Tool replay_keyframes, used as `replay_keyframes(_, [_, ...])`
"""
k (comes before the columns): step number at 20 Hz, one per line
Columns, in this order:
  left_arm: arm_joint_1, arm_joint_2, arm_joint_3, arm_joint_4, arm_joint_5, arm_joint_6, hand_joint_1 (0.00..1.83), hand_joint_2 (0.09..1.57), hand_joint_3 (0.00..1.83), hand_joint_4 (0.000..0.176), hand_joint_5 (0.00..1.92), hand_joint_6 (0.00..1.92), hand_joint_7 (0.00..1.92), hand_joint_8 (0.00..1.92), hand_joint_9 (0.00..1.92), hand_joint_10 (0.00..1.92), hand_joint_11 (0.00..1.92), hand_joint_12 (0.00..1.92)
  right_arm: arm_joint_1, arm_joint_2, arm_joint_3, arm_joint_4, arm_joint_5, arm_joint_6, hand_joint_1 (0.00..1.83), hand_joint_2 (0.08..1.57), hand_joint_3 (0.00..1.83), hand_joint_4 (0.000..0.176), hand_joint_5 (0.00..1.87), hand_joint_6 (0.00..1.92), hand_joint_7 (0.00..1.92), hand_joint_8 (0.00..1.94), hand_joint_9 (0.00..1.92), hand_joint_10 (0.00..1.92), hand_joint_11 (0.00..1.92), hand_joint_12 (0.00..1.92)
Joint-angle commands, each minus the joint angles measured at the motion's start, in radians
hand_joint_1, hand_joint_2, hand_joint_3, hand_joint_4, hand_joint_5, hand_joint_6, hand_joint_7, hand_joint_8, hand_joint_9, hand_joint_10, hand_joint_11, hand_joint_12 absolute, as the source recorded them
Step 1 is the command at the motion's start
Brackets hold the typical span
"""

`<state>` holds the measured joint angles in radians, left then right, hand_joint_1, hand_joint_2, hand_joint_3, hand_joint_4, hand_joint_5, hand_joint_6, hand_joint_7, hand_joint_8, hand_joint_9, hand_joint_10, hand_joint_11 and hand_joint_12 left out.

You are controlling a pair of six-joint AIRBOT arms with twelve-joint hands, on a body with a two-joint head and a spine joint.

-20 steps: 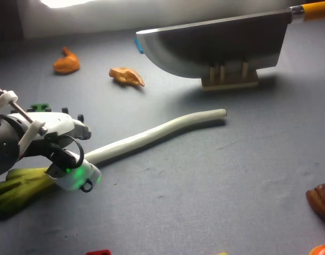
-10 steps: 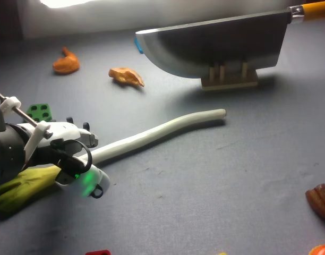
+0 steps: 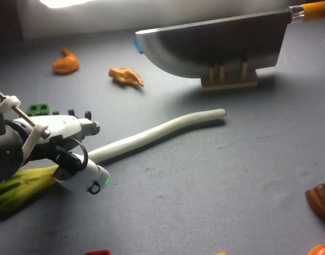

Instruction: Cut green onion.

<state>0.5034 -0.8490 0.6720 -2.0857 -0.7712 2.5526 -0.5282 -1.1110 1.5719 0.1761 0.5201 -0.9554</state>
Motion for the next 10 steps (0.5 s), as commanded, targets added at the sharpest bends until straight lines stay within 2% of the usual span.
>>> replay_keyframes(1, [0.003,0.006,-0.001,0.085,0.006,-0.025,0.61,1.25,0.0,0.035,0.03,0.0,0.15,0.0,0.18,0.0,0.0,0.65,0.008,0.003,0.016,-0.004,0.132,0.031,1.11,1.07,0.0,0.011,0.0,0.0,0.0,0.0,0.0,0.0,0.0,0.0])
replay_keyframes(2, [0.023,0.006,-0.005,0.152,0.01,-0.074,0.59,1.25,0.0,0.037,0.04,0.0,0.16,0.0,0.2,0.01,0.0,0.68,0.01,-0.012,0.038,-0.023,0.13,0.069,1.1,1.06,0.0,0.013,0.0,0.0,0.0,0.0,0.0,0.0,0.0,0.0])
replay_keyframes(5, [0.053,0.009,-0.017,0.252,0.01,-0.159,0.53,1.27,0.01,0.04,0.02,0.0,0.14,0.0,0.19,0.0,0.0,0.72,0.014,-0.042,0.081,-0.08,0.124,0.155,1.14,1.03,0.0,0.001,0.0,0.0,0.0,0.0,0.0,0.0,0.0,0.0])
replay_keyframes(7, [0.087,0.011,-0.036,0.356,-0.01,-0.259,0.55,1.26,0.0,0.046,0.0,0.0,0.08,0.0,0.13,0.0,0.0,0.71,0.022,-0.068,0.108,-0.089,0.113,0.161,1.17,1.02,0.0,0.012,0.0,0.0,0.0,0.0,0.0,0.0,0.0,0.0])
replay_keyframes(10, [0.143,0.015,-0.06,0.475,-0.042,-0.387,0.54,1.26,0.0,0.039,0.02,0.01,0.1,0.01,0.15,0.01,0.0,0.7,0.024,-0.101,0.139,-0.104,0.117,0.161,1.18,1.02,0.0,0.0,0.0,0.0,0.0,0.0,0.0,0.0,0.0,0.0])
